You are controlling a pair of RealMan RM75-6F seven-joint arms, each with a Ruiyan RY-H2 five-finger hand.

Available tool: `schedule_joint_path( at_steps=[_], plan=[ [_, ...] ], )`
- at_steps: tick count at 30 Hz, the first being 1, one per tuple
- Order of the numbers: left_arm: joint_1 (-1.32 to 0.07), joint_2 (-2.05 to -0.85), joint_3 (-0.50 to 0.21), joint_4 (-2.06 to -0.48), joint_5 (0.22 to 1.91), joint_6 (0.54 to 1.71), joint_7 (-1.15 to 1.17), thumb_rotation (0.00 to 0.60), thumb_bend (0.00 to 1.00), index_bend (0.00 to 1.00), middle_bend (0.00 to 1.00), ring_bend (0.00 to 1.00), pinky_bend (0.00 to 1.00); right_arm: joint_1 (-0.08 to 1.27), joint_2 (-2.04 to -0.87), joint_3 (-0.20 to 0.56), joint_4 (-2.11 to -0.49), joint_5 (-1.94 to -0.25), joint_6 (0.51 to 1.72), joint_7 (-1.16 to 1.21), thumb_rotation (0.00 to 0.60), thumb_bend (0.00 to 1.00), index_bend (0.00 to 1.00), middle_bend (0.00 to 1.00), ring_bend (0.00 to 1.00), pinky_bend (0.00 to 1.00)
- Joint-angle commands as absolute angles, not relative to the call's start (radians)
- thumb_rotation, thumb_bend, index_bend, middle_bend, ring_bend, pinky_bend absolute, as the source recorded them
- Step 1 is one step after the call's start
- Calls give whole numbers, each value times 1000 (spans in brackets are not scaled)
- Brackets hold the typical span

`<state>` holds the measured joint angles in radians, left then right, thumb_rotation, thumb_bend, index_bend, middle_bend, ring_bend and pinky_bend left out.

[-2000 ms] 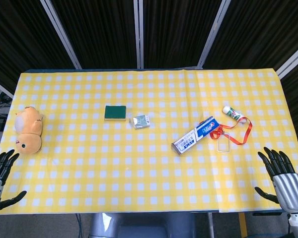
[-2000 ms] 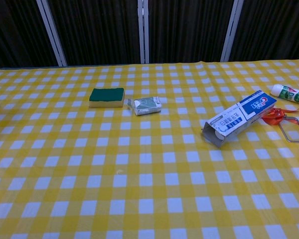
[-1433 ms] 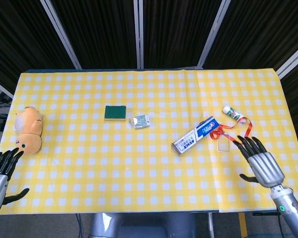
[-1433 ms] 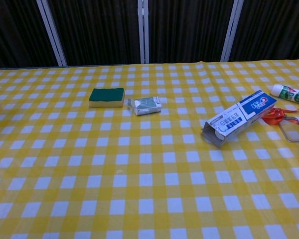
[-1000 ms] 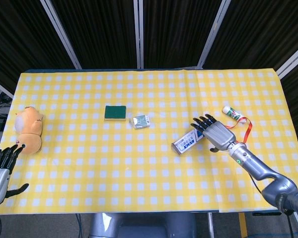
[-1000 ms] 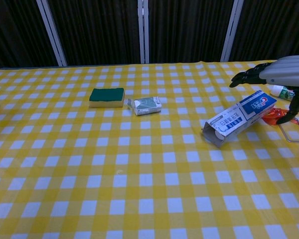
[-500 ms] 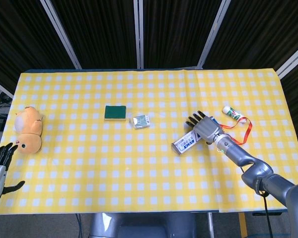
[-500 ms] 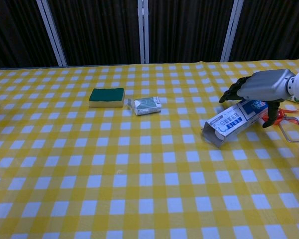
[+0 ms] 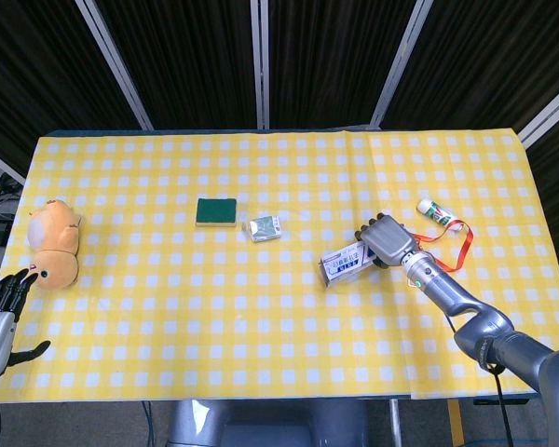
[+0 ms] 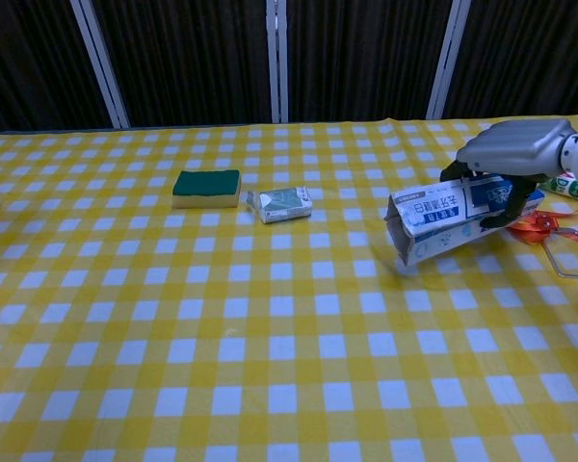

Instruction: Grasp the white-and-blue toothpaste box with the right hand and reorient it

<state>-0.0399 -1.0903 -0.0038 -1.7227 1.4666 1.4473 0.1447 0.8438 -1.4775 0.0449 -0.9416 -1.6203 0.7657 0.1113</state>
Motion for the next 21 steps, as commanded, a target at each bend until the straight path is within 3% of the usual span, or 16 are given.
schedule_joint_path(
  at_steps=[1,9,13,21],
  plan=[
    [-39,-1084,0,-1730,1479,1453,135,600,0,0,0,0,0,817,-1398,58,-1027,-1621,856,100,600,346,538,529,376,347],
    [-35,-1065,10,-1743,1509,1467,96,600,0,0,0,0,0,792,-1232,104,-1240,-1653,1012,-222,600,384,514,513,375,350],
    [-31,-1052,14,-1748,1529,1481,70,600,0,0,0,0,0,786,-1166,136,-1334,-1706,1099,-517,600,385,508,508,375,351],
    [-24,-1029,23,-1751,1556,1501,22,600,0,0,0,0,0,792,-1133,196,-1427,-1770,1148,-1048,600,384,476,457,365,326]
  ],
)
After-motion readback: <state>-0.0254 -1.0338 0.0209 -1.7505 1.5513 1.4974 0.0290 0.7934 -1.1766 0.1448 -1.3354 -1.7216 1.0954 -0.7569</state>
